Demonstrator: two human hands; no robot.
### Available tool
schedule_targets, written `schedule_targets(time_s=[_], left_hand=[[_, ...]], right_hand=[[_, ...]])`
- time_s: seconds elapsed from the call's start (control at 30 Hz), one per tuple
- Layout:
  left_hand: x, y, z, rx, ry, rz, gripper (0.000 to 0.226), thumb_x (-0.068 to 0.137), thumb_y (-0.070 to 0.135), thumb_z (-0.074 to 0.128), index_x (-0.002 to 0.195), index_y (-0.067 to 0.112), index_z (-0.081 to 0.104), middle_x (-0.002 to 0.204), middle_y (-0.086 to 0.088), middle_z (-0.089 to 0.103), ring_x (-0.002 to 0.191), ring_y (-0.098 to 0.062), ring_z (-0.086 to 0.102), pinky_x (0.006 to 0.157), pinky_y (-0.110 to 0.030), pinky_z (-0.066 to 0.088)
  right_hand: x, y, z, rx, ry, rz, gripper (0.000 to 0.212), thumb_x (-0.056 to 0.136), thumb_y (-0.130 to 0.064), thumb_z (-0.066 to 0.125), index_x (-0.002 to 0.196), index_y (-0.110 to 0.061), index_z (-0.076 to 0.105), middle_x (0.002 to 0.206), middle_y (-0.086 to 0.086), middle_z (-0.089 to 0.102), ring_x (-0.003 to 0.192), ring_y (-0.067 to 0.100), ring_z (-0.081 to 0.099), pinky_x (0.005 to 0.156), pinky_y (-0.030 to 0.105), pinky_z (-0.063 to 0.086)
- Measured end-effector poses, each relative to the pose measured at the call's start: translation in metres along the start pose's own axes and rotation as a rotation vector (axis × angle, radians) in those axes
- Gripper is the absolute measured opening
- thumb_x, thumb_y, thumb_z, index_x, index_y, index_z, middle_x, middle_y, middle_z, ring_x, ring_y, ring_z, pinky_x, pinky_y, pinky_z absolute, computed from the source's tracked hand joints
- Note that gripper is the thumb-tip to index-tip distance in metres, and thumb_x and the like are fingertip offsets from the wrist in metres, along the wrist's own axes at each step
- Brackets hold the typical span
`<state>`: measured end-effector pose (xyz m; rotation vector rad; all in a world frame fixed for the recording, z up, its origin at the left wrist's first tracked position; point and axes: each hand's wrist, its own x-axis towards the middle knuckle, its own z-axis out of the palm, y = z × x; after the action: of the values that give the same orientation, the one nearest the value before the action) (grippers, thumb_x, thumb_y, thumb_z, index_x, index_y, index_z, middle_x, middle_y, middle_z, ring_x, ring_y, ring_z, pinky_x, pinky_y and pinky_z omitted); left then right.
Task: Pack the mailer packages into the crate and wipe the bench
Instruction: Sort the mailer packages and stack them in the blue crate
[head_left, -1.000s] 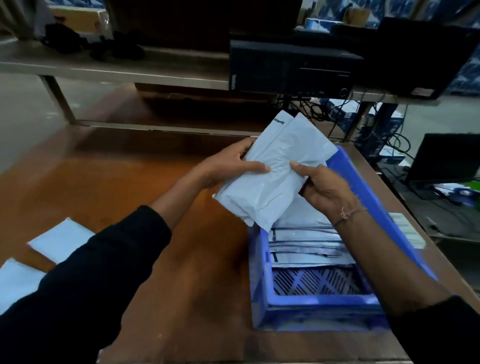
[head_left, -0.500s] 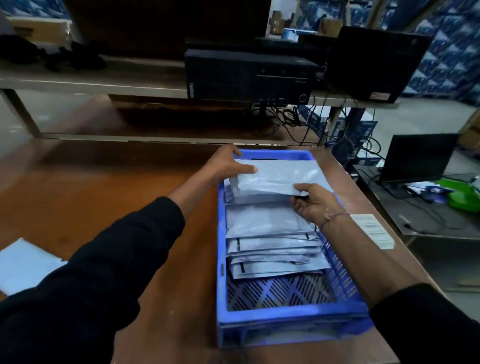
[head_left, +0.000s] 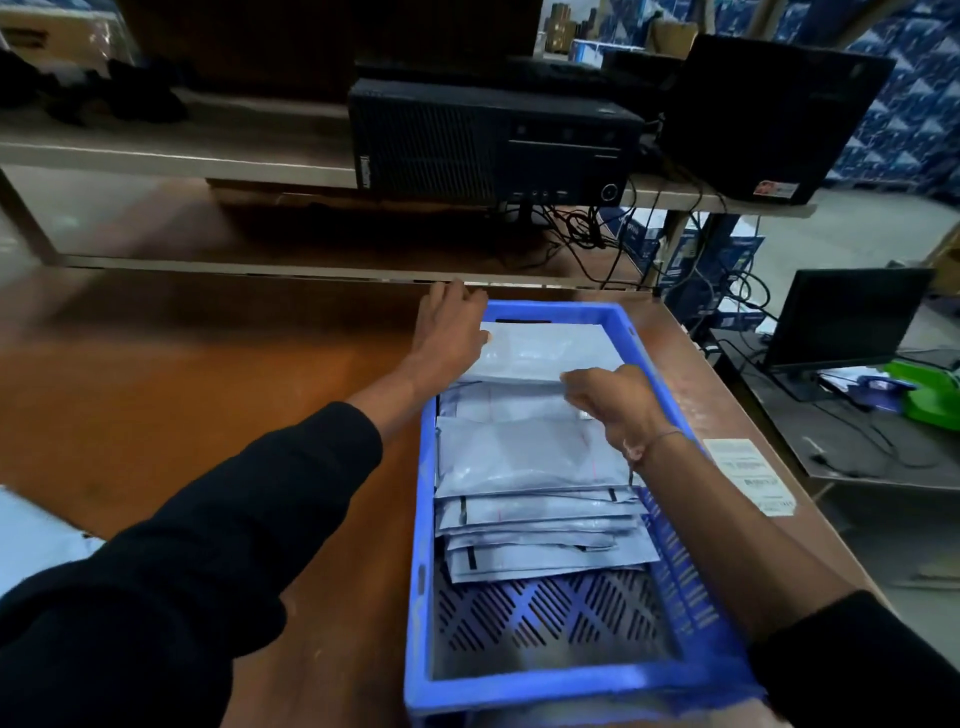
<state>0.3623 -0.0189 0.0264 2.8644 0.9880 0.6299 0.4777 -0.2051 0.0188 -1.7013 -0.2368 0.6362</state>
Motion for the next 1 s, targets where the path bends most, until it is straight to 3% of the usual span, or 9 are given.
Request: schedule_targets(time_s=[0.07,0.13,0.23,0.33,0.43,0.63,0.8,0.9,1.0], left_hand=[[-0.006,0.002,-0.004,-0.017,-0.026,0.049,0.044,0.097,0.041,0.063,0.134,0.017,0.058,0.13,-0.011,0.055,0.124,-0.034,0.046,0.105,-0.042,0.04],[-0.015,0.006,-0.006,-0.018,-0.121,0.091,0.054,0.099,0.051,0.058,0.143,0.021,0.053,0.14,-0.012,0.052,0.132,-0.036,0.045,0.11,-0.045,0.038],[-0.023,0.009,-0.002,0.071,-0.358,0.152,0.082,0.094,0.062,0.058,0.16,0.025,0.028,0.165,-0.015,0.026,0.152,-0.037,0.024,0.119,-0.051,0.028],[-0.022,0.01,0.008,0.14,-0.52,0.131,0.105,0.089,0.056,0.071,0.164,0.025,0.005,0.171,-0.018,0.002,0.158,-0.038,0.004,0.124,-0.056,0.018],[-0.016,0.012,0.017,0.158,-0.544,0.097,0.102,0.095,0.048,0.066,0.164,0.023,-0.005,0.17,-0.019,-0.007,0.158,-0.04,-0.002,0.125,-0.057,0.015],[-0.009,0.006,0.021,0.197,-0.547,0.128,0.071,0.11,0.043,0.033,0.163,0.021,-0.009,0.169,-0.018,-0.017,0.157,-0.042,-0.008,0.125,-0.055,0.006],[-0.017,0.003,0.013,0.234,-0.449,0.182,0.073,0.11,0.017,0.039,0.162,0.031,-0.012,0.17,-0.011,-0.021,0.156,-0.041,-0.013,0.124,-0.058,0.0],[-0.033,0.008,-0.01,0.235,-0.405,0.258,0.084,0.102,-0.003,0.04,0.164,0.03,-0.005,0.171,-0.014,-0.014,0.157,-0.04,-0.006,0.127,-0.057,0.005],[-0.055,0.01,-0.023,0.222,-0.382,0.378,0.076,0.102,-0.003,0.039,0.164,0.028,0.008,0.171,-0.015,0.001,0.156,-0.038,0.014,0.123,-0.055,0.024]], right_hand=[[-0.007,0.003,-0.003,-0.261,0.112,-0.184,0.064,0.077,-0.014,0.078,0.128,0.009,0.048,0.102,0.015,0.053,0.08,0.029,0.063,0.081,0.048,0.059],[-0.008,0.005,-0.006,-0.597,0.208,-0.416,0.075,0.075,-0.018,0.078,0.139,-0.003,0.042,0.131,0.015,0.041,0.104,0.036,0.057,0.095,0.047,0.052],[0.0,0.012,-0.006,-1.036,0.104,-0.689,0.074,0.081,-0.023,0.073,0.148,-0.019,0.043,0.145,0.012,0.037,0.13,0.037,0.038,0.106,0.043,0.038],[0.019,0.017,0.003,-1.32,-0.01,-0.741,0.076,0.088,-0.029,0.067,0.155,-0.03,0.032,0.162,0.011,0.025,0.148,0.039,0.02,0.116,0.052,0.029],[0.035,0.017,0.013,-1.421,-0.081,-0.724,0.072,0.095,-0.025,0.058,0.158,-0.032,0.024,0.167,0.007,0.015,0.154,0.035,0.007,0.12,0.058,0.017],[0.046,0.018,0.016,-1.382,-0.142,-0.664,0.065,0.101,-0.017,0.045,0.158,-0.037,0.021,0.168,0.0,0.013,0.155,0.03,0.01,0.113,0.072,0.017],[0.04,0.009,-0.001,-1.35,-0.119,-0.781,0.055,0.102,-0.015,0.046,0.153,-0.034,0.037,0.164,-0.002,0.027,0.153,0.028,0.019,0.112,0.074,0.012],[0.029,0.001,-0.015,-1.3,-0.127,-0.979,0.037,0.096,-0.014,0.058,0.13,-0.025,0.067,0.145,0.004,0.056,0.14,0.033,0.044,0.109,0.069,0.027],[0.011,-0.005,-0.035,-1.205,-0.252,-1.09,0.03,0.081,-0.022,0.063,0.104,-0.015,0.08,0.12,0.012,0.072,0.112,0.034,0.067,0.093,0.053,0.052]])
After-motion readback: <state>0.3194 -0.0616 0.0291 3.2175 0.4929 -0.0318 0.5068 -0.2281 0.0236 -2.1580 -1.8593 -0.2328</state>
